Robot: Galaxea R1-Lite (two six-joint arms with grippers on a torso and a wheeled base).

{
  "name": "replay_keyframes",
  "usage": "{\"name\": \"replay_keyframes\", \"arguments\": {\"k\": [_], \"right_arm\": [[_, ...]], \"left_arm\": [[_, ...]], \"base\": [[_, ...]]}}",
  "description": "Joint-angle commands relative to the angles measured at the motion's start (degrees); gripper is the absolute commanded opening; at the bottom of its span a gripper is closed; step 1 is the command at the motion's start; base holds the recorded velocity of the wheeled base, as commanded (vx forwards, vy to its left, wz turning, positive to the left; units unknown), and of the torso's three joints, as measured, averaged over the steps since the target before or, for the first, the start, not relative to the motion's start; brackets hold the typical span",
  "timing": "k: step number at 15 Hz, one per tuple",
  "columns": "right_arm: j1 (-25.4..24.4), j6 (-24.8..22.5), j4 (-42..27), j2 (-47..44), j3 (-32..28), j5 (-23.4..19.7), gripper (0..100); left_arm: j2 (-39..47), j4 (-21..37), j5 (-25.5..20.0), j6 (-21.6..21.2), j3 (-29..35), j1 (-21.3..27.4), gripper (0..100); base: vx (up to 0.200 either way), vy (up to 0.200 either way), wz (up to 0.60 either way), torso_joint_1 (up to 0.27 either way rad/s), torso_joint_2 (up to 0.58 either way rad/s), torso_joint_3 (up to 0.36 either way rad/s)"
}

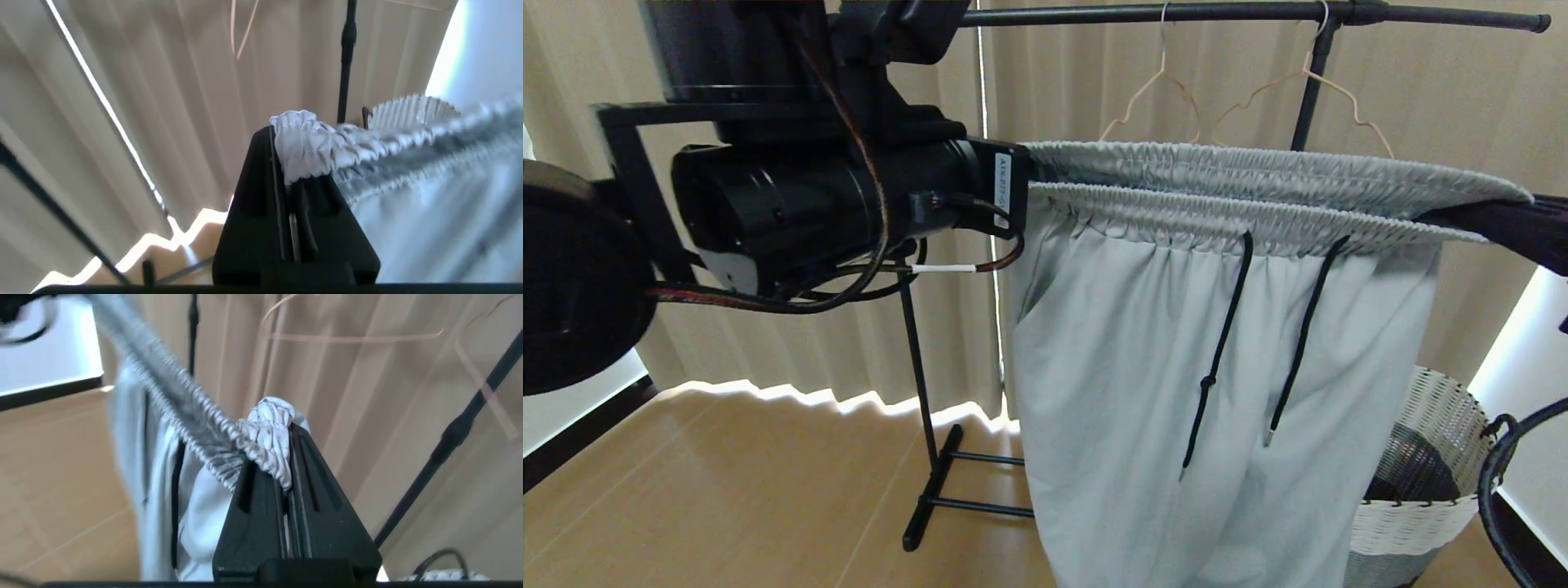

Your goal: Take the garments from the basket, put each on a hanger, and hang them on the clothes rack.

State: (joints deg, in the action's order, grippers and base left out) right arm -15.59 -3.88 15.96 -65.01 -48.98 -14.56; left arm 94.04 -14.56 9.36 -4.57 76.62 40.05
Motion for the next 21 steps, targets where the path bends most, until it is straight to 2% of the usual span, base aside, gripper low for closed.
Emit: {"name": "replay_keyframes", "arguments": {"k": [1, 3, 6, 8, 11, 18, 20, 21], "right_arm": [[0.56, 0.01, 2.68, -6.53, -2.7, 0.05, 0], [0.56, 0.1, 3.64, -10.93, -6.57, 0.58, 0], [0.3, 0.27, 3.82, -14.88, -10.17, 0.32, 0], [0.04, 0.36, 4.61, -17.17, -11.84, 0.32, 0], [-1.02, 0.36, 10.67, -20.51, -12.28, 0.41, 0], [-1.02, 0.54, 10.76, -19.98, -12.01, 0.58, 0], [-0.67, 0.45, 9.27, -18.75, -11.66, 1.37, 0], [-0.49, 0.45, 5.93, -17.52, -11.84, 3.13, 0]], "left_arm": [[-6.15, 0.93, -0.05, -0.35, -4.37, 0.03, 0], [-13.35, 7.17, -1.19, -0.44, -8.5, 0.38, 0], [-20.03, 10.69, -9.19, -0.44, -14.3, 1.17, 0], [-21.44, 10.69, -9.54, -0.44, -15.8, 2.76, 0], [-22.41, 10.6, -9.54, -0.61, -16.85, 4.25, 0], [-22.41, 10.42, -9.54, -0.88, -17.12, 4.51, 0], [-22.14, 10.34, -9.45, -0.97, -17.03, 4.34, 0], [-21.7, 10.16, -9.54, -1.14, -16.24, 4.25, 0]], "base": [[0.0, 0.0, 0.0, 0.0, 0.0, 0.0], [0.0, 0.0, 0.0, 0.0, 0.0, 0.0], [0.0, 0.0, 0.0, 0.0, 0.0, 0.0], [0.0, 0.0, 0.0, 0.0, 0.0, 0.0], [0.0, 0.0, 0.0, 0.0, 0.0, 0.0], [0.0, 0.0, 0.0, 0.0, 0.0, 0.0], [0.0, 0.0, 0.0, 0.0, 0.0, 0.0], [0.0, 0.0, 0.0, 0.0, 0.0, 0.0]]}}
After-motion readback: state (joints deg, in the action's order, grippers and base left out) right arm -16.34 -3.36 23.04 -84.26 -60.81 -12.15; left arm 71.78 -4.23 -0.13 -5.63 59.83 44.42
